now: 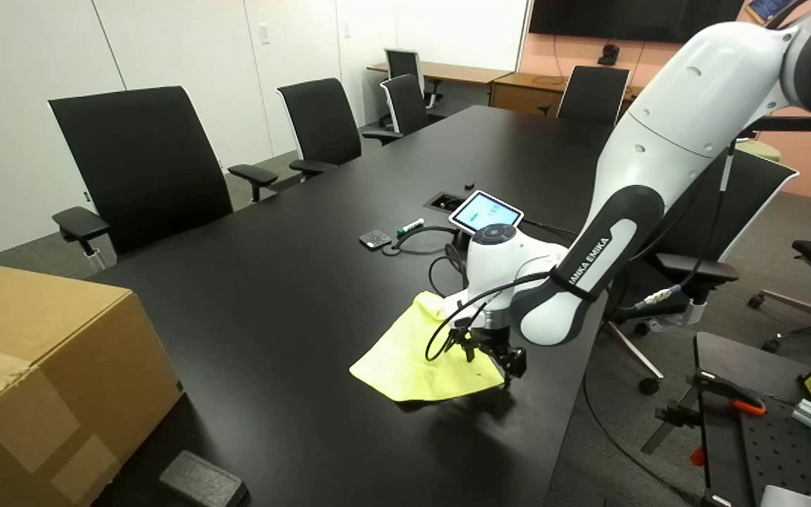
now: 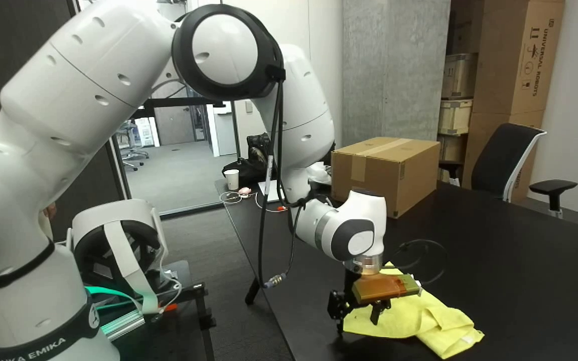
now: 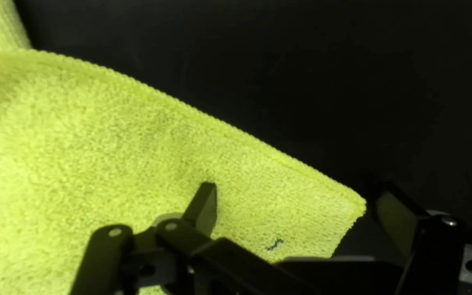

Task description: Fold the towel in half

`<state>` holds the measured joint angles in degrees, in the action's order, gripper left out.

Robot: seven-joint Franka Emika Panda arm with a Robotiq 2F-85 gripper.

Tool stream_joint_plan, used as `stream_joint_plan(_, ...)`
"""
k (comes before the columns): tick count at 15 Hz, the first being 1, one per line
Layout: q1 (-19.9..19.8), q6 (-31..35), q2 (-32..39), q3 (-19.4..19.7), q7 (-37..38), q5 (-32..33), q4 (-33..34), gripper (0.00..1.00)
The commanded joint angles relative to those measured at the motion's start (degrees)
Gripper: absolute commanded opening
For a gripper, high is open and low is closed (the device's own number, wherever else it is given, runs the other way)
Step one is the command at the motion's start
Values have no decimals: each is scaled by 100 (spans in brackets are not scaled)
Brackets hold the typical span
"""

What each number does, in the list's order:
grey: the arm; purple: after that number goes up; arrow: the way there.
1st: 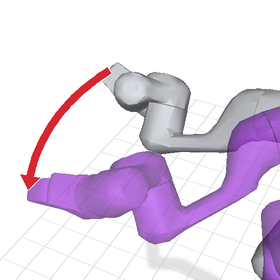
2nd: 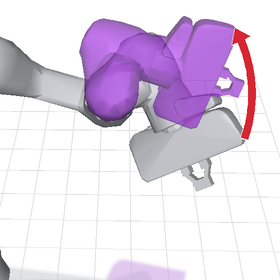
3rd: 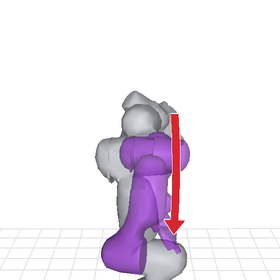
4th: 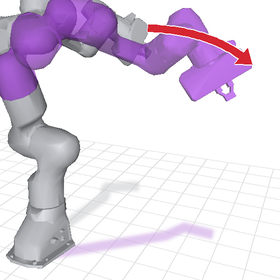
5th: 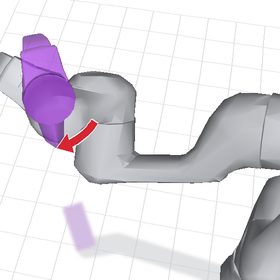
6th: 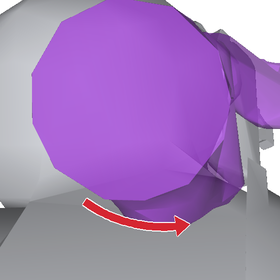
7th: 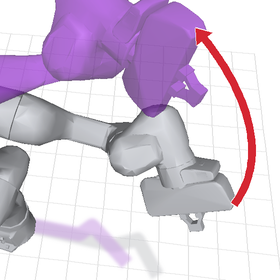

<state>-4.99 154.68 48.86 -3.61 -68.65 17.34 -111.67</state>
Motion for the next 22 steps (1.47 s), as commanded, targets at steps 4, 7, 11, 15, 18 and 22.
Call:
stream_joint_plan(4, 218, 49, 166, 132, 265, 135, 112, 75)
stream_joint_plan(7, 262, 51, 151, 155, 345, 151, 97, 52)
stream_joint_plan(11, 350, 24, 45, 228, 494, 213, 0, 20)
stream_joint_plan(15, 393, -138, -185, 282, 599, 329, -134, 4)
stream_joint_plan(18, 458, -263, -348, 350, 710, 432, -180, 7)
stream_joint_plan(22, 546, -546, -621, 438, 807, 608, -135, 9)
